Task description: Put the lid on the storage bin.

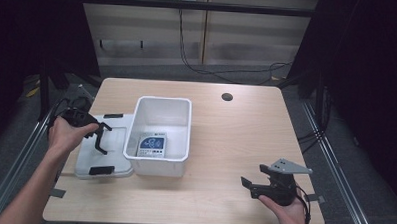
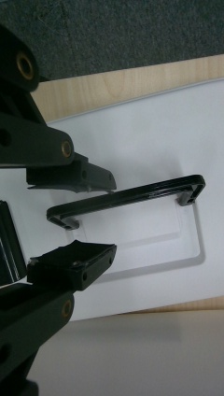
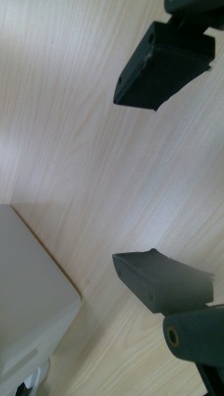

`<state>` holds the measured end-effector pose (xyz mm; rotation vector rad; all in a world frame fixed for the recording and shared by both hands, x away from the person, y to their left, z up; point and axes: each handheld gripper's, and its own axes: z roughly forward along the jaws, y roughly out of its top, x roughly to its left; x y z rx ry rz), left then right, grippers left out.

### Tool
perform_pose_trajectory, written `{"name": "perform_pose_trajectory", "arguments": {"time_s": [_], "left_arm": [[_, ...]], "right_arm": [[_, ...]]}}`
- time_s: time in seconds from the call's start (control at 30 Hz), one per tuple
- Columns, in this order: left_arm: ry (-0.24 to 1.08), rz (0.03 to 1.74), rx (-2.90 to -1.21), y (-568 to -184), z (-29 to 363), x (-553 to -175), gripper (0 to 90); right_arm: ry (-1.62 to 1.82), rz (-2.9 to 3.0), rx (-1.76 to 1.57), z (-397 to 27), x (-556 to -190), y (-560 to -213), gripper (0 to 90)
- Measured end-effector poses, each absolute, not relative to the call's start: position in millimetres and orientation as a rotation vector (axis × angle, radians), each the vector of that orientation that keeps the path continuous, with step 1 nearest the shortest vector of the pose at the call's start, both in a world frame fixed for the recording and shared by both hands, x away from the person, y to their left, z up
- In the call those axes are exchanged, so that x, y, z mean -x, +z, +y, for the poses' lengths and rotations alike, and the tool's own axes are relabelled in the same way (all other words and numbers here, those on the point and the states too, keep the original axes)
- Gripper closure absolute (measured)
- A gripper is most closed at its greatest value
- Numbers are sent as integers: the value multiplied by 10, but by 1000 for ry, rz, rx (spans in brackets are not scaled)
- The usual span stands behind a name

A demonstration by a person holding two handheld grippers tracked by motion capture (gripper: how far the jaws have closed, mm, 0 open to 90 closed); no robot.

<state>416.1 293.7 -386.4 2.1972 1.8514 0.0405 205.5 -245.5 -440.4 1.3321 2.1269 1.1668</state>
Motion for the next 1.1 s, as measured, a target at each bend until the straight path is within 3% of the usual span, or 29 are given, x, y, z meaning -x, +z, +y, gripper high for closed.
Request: {"name": "perform_pose_trajectory", "arguments": {"time_s": [0.13, 0.27, 0.63, 0.83, 1.1], "left_arm": [[36, 1892, -2182, -3924, 2920, -4239, 573], [26, 1914, -2186, -3956, 2918, -4269, 581], [2, 1966, -2213, -4090, 2850, -4337, 650], [-1, 2008, -2205, -4141, 2852, -4367, 734], [-31, 2032, -2187, -4225, 2820, -4407, 761]], "right_arm": [[1163, 2131, -1336, -2455, -2056, -4407, 188], [1160, 2133, -1338, -2457, -2061, -4411, 186], [1159, 2141, -1330, -2456, -2061, -4413, 185], [1159, 2143, -1329, -2452, -2065, -4416, 183], [1148, 2151, -1338, -2447, -2067, -4421, 180]]}}
